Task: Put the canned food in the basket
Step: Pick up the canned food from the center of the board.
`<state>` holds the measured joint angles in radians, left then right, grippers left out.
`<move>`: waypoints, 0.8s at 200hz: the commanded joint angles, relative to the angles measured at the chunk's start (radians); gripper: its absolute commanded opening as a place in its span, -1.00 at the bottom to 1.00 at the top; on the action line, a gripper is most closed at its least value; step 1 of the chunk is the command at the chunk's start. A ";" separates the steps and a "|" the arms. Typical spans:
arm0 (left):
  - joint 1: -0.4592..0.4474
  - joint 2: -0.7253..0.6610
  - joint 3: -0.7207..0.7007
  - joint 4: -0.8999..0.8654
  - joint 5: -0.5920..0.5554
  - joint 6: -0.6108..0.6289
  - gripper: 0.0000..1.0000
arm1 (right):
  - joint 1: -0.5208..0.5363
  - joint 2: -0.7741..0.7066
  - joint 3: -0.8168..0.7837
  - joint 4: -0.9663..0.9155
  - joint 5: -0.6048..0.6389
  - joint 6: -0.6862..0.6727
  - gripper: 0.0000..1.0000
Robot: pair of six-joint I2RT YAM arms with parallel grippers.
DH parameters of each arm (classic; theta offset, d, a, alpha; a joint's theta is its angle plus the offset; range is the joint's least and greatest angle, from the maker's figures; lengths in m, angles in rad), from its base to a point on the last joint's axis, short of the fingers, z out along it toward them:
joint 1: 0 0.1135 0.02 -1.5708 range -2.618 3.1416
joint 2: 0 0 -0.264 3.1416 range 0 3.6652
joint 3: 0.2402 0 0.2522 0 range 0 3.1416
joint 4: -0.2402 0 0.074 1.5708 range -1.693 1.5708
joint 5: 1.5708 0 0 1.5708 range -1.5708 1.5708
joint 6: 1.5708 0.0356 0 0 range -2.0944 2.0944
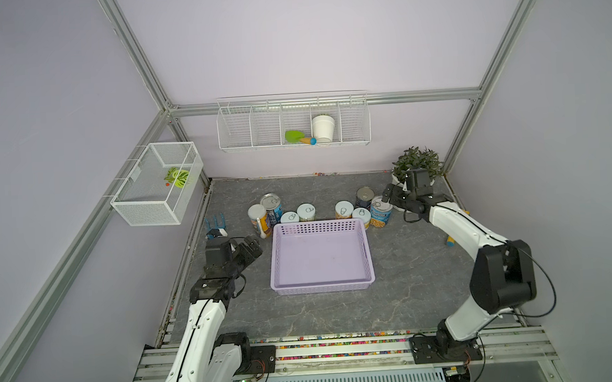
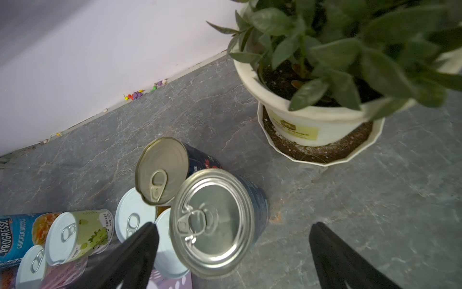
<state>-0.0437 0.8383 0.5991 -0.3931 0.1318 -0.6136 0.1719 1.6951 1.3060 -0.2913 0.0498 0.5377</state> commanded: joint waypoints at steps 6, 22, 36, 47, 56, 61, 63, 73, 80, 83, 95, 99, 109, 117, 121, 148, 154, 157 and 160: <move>-0.008 0.002 0.040 0.005 0.011 0.026 1.00 | 0.005 0.055 0.041 -0.058 -0.038 -0.024 0.97; -0.008 -0.001 0.041 0.004 0.012 0.026 1.00 | 0.007 0.066 0.045 -0.051 -0.050 -0.034 0.97; -0.008 -0.005 0.039 0.005 0.010 0.026 1.00 | 0.016 0.076 0.053 -0.058 -0.051 -0.045 0.97; -0.010 -0.008 0.039 0.004 0.012 0.025 1.00 | 0.023 0.082 0.060 -0.060 -0.059 -0.053 0.97; -0.010 -0.010 0.039 0.005 0.014 0.025 1.00 | 0.030 0.089 0.064 -0.062 -0.069 -0.059 0.97; -0.010 -0.011 0.039 0.004 0.014 0.024 1.00 | 0.034 0.094 0.069 -0.066 -0.073 -0.062 0.97; -0.010 -0.012 0.039 0.004 0.015 0.024 1.00 | 0.035 0.096 0.071 -0.068 -0.076 -0.063 0.97; -0.010 -0.014 0.039 0.003 0.014 0.025 1.00 | 0.042 0.107 0.082 -0.072 -0.082 -0.074 0.97; -0.010 -0.017 0.038 0.003 0.013 0.025 1.00 | 0.047 0.115 0.089 -0.076 -0.085 -0.080 0.97; -0.010 -0.018 0.038 0.003 0.013 0.025 1.00 | 0.049 0.119 0.092 -0.077 -0.085 -0.082 0.97; -0.010 -0.019 0.037 0.004 0.014 0.025 1.00 | 0.055 0.132 0.106 -0.087 -0.079 -0.087 0.97; -0.010 -0.018 0.037 0.005 0.013 0.024 1.00 | 0.056 0.138 0.109 -0.091 -0.080 -0.088 0.97; -0.013 -0.015 0.037 0.006 0.013 0.024 1.00 | 0.057 0.149 0.121 -0.102 -0.080 -0.092 0.97; -0.012 -0.014 0.037 0.007 0.014 0.025 1.00 | 0.062 0.157 0.131 -0.112 -0.079 -0.097 0.97; -0.012 -0.013 0.037 0.006 0.013 0.026 1.00 | 0.062 0.161 0.134 -0.117 -0.078 -0.099 0.97; -0.013 -0.007 0.039 0.007 0.014 0.026 1.00 | 0.083 0.177 0.164 -0.174 -0.009 -0.111 0.97; -0.013 -0.008 0.039 0.007 0.014 0.026 1.00 | 0.085 0.179 0.168 -0.183 -0.002 -0.113 0.97; -0.013 -0.008 0.039 0.007 0.013 0.026 1.00 | 0.086 0.180 0.168 -0.185 0.001 -0.115 0.97; -0.013 -0.007 0.039 0.007 0.014 0.026 1.00 | 0.087 0.180 0.168 -0.189 0.004 -0.116 0.97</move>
<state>-0.0521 0.8307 0.6098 -0.3931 0.1364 -0.6079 0.2340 1.8572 1.4452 -0.4137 0.0242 0.4450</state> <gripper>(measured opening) 0.999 0.985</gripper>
